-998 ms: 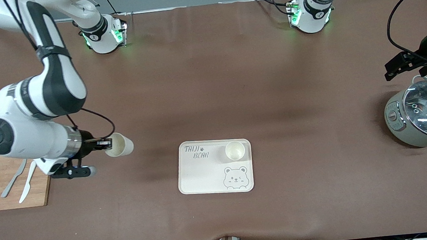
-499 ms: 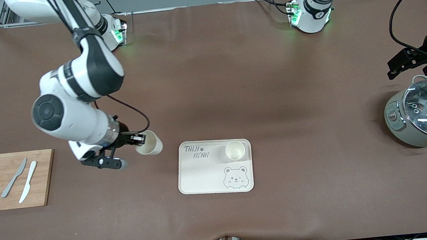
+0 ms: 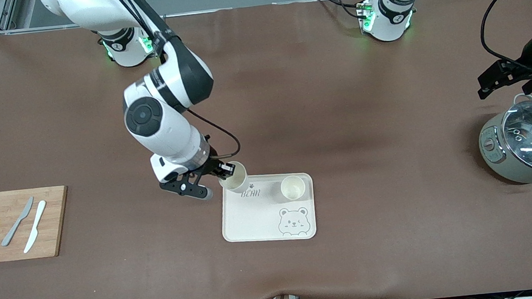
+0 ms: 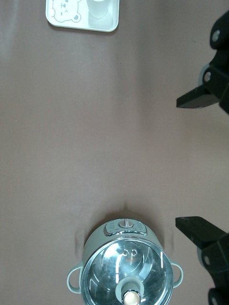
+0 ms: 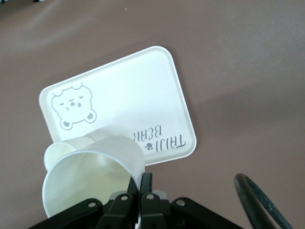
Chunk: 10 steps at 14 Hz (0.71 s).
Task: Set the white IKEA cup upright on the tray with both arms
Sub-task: 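Carry the cup with the right gripper over the bear tray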
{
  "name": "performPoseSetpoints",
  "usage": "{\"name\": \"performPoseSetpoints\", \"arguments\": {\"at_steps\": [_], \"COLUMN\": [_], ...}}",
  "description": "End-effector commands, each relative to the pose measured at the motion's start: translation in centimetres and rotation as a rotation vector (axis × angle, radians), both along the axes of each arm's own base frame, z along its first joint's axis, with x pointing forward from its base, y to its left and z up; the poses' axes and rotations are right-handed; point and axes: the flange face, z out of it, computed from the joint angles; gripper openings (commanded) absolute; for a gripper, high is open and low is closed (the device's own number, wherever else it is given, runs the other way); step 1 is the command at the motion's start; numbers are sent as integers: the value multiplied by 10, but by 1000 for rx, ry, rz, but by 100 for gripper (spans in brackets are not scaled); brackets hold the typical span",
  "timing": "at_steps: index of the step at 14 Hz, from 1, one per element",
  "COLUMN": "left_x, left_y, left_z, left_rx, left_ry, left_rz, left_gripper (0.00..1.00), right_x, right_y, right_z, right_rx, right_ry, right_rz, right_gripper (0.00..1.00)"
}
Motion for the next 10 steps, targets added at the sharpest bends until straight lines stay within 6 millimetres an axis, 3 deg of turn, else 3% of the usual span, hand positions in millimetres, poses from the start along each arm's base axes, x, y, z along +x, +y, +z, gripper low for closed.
{"name": "performPoseSetpoints", "arguments": {"at_steps": [1, 5, 10], "left_x": [-2, -4, -5], "left_y": [-3, -4, -4], "left_z": [6, 2, 1], "left_rx": [-10, -8, -7], "left_ry": [-6, 33, 39], "left_rz": [2, -8, -11], "left_gripper": [100, 100, 100], "right_x": [17, 28, 33], "right_y": [-10, -8, -9], "right_z": [-18, -54, -85], "right_rx": [-49, -50, -73], "right_ry": [-18, -61, -76], "right_rz": [-9, -21, -19], "right_gripper": [0, 0, 0]}}
